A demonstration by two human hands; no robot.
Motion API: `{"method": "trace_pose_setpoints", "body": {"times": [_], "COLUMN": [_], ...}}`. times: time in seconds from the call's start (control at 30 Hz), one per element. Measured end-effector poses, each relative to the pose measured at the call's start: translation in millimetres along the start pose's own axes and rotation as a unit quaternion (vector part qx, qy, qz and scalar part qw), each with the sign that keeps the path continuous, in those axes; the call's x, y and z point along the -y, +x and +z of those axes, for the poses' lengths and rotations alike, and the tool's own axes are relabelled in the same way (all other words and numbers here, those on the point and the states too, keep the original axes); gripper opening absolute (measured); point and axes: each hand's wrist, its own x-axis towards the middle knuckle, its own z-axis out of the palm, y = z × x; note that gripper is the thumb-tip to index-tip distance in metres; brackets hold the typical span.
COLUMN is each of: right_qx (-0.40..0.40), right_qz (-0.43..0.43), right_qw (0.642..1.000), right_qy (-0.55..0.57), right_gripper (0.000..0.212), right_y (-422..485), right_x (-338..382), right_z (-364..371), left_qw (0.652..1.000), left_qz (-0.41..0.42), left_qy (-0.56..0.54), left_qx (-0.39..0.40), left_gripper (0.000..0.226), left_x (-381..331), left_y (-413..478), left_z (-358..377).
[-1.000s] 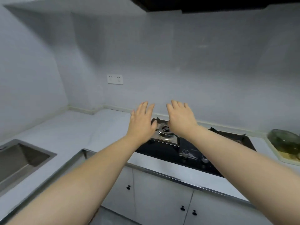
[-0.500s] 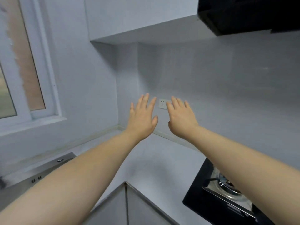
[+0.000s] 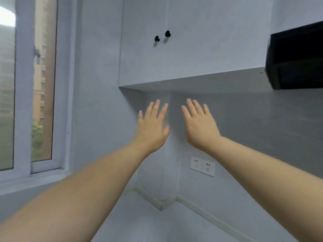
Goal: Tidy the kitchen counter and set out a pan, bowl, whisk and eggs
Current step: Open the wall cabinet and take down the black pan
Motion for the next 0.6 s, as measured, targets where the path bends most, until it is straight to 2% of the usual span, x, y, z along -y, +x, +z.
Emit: {"method": "trace_pose_setpoints", "body": {"times": [0.13, 0.33, 0.6], "right_qx": [-0.027, -0.067, -0.096], "right_qz": [0.006, 0.043, 0.079], "right_qw": [0.999, 0.994, 0.988], "right_qy": [-0.031, -0.073, -0.088], "right_gripper": [0.071, 0.068, 0.067], "right_y": [61.4, 160.8, 262.1], "right_x": [-0.6, -6.8, -25.4], "right_z": [4.0, 7.6, 6.5], "left_qw": [0.999, 0.994, 0.979], "left_qz": [-0.001, 0.041, 0.019], "left_qy": [-0.043, -0.078, -0.198], "left_qx": [-0.033, -0.061, -0.052], "left_gripper": [0.068, 0.067, 0.06], "left_x": [34.0, 87.6, 125.1], "left_y": [51.1, 149.3, 269.2], "left_z": [9.5, 29.3, 45.4]}}
